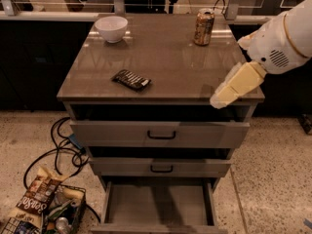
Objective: Place rxbar chocolate into white bowl
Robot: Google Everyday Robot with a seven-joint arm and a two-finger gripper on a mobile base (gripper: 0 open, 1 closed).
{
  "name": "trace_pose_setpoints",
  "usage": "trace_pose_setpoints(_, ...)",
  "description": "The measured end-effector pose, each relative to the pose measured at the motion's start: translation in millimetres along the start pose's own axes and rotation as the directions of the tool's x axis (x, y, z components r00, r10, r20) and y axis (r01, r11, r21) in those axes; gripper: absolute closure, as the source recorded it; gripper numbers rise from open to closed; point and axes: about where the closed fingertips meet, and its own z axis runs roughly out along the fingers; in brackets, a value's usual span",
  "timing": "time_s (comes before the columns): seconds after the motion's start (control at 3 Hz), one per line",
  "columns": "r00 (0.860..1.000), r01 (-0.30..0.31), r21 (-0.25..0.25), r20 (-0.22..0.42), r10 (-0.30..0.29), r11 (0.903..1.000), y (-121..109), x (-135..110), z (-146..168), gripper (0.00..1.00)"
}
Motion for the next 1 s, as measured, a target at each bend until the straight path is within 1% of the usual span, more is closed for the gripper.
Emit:
trace_pose_setpoints(0.33,0.973,-0.102,-0.039,0.202,0.108,0.994,-5.6,-17.9,43.0,0.0)
trace_pose_setpoints(0.67,0.929,-0.152,-0.047,0.336,0.159,0.9873,-10.2,-46.3,66.3,0.0)
trace_pose_setpoints(1.0,0.892,-0.18,-0.057,0.412,0.187,0.9821,-2.3,-74.8,92.1,0.0)
